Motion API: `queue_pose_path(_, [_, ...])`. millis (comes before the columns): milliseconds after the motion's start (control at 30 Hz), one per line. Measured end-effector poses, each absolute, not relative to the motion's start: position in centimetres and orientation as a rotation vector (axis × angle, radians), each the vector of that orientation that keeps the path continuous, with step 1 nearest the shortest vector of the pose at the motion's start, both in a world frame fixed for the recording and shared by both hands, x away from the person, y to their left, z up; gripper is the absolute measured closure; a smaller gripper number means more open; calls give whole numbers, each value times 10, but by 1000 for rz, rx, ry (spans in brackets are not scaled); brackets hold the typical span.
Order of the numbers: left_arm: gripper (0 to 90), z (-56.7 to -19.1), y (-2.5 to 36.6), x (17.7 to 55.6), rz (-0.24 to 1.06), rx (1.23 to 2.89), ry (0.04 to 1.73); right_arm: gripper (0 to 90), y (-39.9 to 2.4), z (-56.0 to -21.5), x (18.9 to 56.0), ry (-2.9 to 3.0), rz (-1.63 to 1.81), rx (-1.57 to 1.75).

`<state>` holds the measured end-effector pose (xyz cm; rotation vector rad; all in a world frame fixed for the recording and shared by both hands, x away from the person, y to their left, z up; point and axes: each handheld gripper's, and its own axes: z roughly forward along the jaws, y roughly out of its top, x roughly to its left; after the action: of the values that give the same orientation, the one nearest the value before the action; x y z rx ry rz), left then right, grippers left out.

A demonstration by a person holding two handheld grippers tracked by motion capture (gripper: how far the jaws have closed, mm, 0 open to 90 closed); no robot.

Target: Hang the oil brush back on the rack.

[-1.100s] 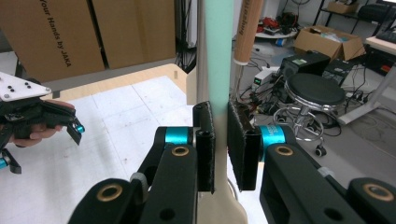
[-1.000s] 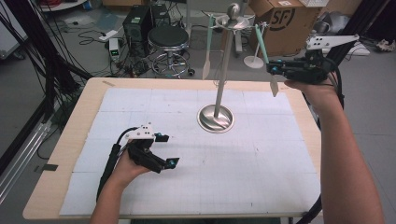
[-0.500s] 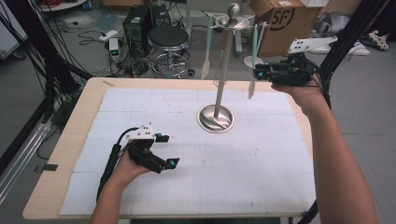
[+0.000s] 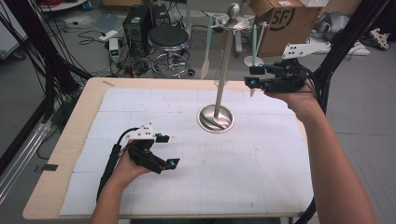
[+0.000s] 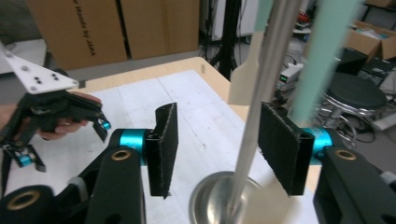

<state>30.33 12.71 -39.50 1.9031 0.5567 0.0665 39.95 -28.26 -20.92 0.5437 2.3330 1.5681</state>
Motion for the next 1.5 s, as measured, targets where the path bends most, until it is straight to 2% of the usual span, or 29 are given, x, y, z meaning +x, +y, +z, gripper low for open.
queue_pose_path(567, [22, -395, 127, 303, 66, 1906, 558, 351, -274, -236, 388, 2401, 1645, 497])
queue_pose_path(867, [22, -396, 127, 305, 61, 1896, 563, 297, -271, -236, 379, 2391, 1647, 477])
queue_pose_path(1100, [22, -396, 127, 305, 65, 1902, 564, 226, -276, -251, 376, 2367, 1627, 538])
queue_pose_path(1500, [22, -396, 127, 305, 63, 1902, 566, 214, -284, -279, 359, 2376, 1591, 630])
